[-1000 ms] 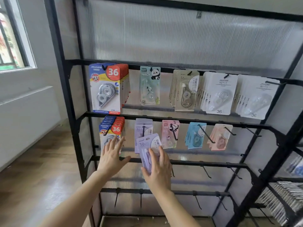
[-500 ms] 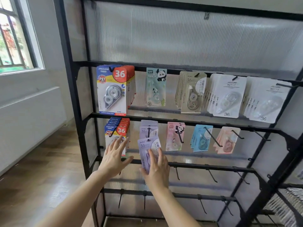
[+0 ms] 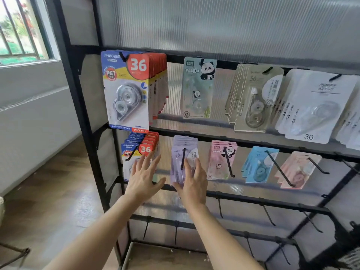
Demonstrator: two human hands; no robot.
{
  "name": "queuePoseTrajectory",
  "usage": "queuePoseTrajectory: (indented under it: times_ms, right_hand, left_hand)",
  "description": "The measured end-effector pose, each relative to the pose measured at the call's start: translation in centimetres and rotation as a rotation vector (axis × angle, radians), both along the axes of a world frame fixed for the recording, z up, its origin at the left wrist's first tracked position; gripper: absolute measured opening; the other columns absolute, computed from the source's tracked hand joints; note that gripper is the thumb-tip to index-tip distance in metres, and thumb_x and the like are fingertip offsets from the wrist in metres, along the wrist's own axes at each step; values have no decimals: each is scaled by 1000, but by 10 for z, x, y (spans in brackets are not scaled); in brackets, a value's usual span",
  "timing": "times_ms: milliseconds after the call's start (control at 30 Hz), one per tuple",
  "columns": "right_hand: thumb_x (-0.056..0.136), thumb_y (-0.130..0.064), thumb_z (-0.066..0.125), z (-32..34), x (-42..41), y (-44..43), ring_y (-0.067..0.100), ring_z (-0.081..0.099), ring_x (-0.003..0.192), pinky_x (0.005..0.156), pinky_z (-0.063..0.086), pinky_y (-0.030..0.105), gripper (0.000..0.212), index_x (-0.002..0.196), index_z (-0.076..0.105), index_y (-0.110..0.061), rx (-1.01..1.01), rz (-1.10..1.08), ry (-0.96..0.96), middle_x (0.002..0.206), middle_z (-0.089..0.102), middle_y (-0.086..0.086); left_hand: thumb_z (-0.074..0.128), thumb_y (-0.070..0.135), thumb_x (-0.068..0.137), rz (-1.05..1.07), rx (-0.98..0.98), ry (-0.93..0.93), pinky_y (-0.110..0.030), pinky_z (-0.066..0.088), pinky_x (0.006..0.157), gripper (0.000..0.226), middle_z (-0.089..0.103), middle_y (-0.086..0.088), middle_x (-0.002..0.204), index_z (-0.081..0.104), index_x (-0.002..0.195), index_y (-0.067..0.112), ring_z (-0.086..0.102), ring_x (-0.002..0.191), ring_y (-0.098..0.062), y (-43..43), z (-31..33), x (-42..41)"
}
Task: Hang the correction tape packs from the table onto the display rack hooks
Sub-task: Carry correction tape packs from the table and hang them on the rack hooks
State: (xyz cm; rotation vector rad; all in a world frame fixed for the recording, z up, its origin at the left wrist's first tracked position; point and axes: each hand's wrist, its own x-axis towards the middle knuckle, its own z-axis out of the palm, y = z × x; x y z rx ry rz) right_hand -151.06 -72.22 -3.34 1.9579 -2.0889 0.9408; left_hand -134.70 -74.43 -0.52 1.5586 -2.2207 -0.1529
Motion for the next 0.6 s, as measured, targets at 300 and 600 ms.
queuePoseTrajectory:
  times_ms: [300, 600]
  right_hand:
    - [49, -40, 93, -8, -3, -14, 41, 59, 113, 81, 55, 47, 111, 141, 34, -20, 54, 25, -16, 139, 47, 25]
    - [97, -39, 49, -11, -2, 65, 31, 11, 147, 116, 20, 47, 78, 153, -4, -28, 329, 5, 40, 161, -1, 11]
  left_hand:
    - [19, 68, 70, 0, -23, 16, -33, -10, 114, 92, 0, 0, 161, 11, 152, 30, -7, 147, -20, -10, -3, -3]
    - [54, 48, 91, 31, 98, -69, -41, 2, 118, 81, 1, -3, 161, 6, 153, 30, 2, 147, -24, 52, -12, 8]
